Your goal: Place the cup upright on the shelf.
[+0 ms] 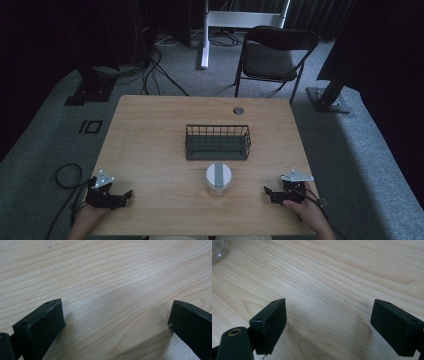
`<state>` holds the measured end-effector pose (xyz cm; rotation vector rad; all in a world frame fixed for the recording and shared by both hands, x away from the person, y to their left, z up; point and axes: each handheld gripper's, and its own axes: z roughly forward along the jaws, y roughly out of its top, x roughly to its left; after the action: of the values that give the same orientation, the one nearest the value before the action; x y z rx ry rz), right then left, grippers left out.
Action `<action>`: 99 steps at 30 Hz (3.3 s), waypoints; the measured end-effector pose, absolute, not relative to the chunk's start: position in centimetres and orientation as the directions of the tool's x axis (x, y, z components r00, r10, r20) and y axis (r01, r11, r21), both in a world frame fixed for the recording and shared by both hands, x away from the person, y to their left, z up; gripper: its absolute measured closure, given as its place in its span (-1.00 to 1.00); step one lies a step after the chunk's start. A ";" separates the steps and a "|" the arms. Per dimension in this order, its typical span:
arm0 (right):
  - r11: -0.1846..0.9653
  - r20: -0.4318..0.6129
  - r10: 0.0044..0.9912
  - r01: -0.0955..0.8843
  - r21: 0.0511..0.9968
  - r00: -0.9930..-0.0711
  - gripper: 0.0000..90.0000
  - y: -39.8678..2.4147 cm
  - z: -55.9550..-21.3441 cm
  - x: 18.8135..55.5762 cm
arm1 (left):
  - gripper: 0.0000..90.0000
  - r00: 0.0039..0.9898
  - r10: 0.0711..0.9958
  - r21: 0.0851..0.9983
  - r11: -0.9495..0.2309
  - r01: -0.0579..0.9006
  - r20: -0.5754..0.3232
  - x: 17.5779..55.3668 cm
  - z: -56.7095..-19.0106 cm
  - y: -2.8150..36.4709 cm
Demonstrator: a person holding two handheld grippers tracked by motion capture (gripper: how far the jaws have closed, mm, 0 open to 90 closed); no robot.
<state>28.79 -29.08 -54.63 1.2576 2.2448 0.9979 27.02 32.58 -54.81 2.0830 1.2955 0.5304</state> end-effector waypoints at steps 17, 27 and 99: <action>0.362 0.038 0.800 0.532 0.766 -0.599 -0.72 -26.5 -53.2 28.6 | -0.99 0.438 0.899 0.687 -0.325 0.649 0.012 27.0 -54.8 32.6; 0.379 0.049 0.757 0.499 0.779 -0.651 -0.72 -24.5 -52.9 28.4 | -0.99 0.438 0.899 0.686 -0.326 0.650 0.012 27.0 -54.8 32.6; 0.343 0.095 0.600 0.362 0.867 -0.794 -0.72 -14.4 -52.9 28.2 | -0.99 0.439 0.898 0.688 -0.326 0.649 0.011 27.0 -54.8 32.6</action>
<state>28.19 -14.41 -52.88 0.8668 2.3664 1.4318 27.04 32.61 -54.81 2.0830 1.2942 0.5289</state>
